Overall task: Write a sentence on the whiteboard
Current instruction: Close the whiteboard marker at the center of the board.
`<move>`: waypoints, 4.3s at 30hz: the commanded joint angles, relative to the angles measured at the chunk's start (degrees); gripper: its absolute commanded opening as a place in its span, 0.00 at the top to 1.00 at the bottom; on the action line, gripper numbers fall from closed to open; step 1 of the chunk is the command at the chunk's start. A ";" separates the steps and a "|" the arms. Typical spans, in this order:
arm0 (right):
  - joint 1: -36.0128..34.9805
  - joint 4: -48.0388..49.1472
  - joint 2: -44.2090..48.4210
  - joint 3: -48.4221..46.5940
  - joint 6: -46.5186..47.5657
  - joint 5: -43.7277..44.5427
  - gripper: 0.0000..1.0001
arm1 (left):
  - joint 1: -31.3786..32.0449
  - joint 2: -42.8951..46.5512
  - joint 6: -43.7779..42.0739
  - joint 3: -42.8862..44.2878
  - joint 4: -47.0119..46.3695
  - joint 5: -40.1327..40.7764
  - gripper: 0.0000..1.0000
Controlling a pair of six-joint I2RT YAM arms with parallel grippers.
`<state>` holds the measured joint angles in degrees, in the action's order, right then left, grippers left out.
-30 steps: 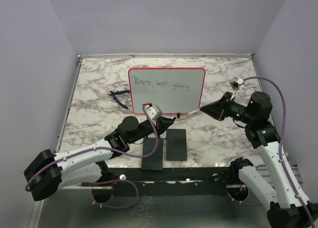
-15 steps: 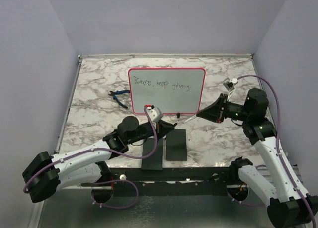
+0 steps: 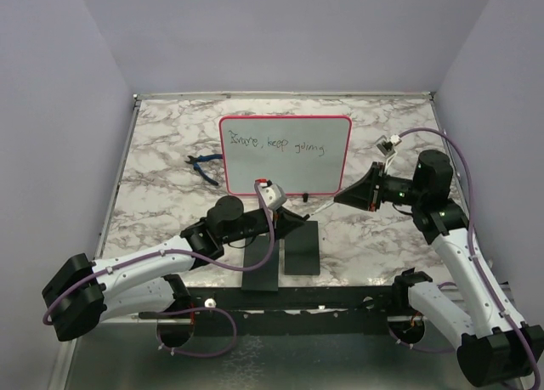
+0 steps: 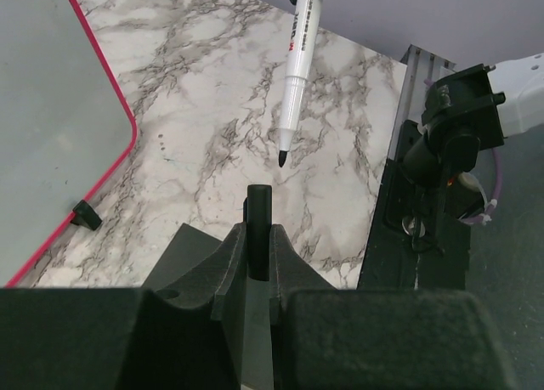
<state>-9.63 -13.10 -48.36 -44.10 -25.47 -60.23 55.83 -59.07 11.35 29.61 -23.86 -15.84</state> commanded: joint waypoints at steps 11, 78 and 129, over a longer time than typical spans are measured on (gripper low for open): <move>0.31 0.79 -0.73 1.77 0.34 -2.20 0.99 | 0.81 1.06 -0.02 1.33 0.16 -1.90 1.00; -0.55 6.04 -3.94 6.42 -2.58 -8.05 0.99 | 1.90 -0.48 -0.60 3.77 0.97 -2.52 1.00; -21.16 11.76 -9.39 16.01 -4.69 8.88 0.99 | 3.23 -1.18 -0.67 -4.77 -12.02 6.20 1.00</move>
<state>-26.85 1.13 -56.58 -30.15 -28.42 -49.36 59.13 -61.89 11.35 23.44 -23.70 -13.26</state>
